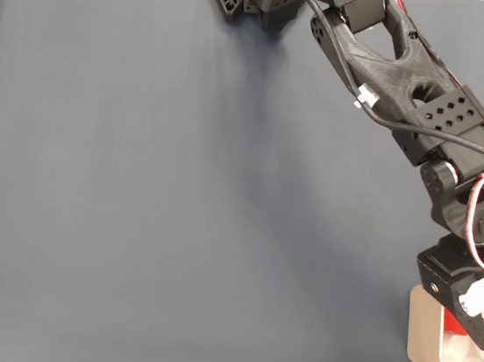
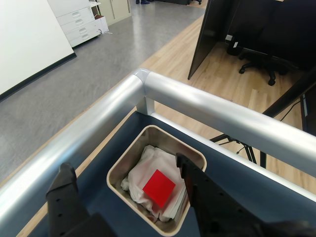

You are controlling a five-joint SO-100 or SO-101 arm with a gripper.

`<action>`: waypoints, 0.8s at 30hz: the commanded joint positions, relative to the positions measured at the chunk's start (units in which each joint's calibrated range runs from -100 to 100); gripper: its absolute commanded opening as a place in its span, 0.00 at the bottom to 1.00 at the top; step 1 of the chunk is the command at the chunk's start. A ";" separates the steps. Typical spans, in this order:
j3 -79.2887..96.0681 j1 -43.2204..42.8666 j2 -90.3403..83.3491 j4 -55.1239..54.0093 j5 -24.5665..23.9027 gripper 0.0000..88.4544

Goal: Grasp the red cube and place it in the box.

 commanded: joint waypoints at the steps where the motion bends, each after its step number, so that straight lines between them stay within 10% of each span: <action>1: -2.99 0.51 -1.69 -1.03 0.24 0.50; 8: -2.17 1.50 -3.07 -0.54 0.93 0.02; 24: 32.41 23.52 -34.79 -5.38 0.10 0.00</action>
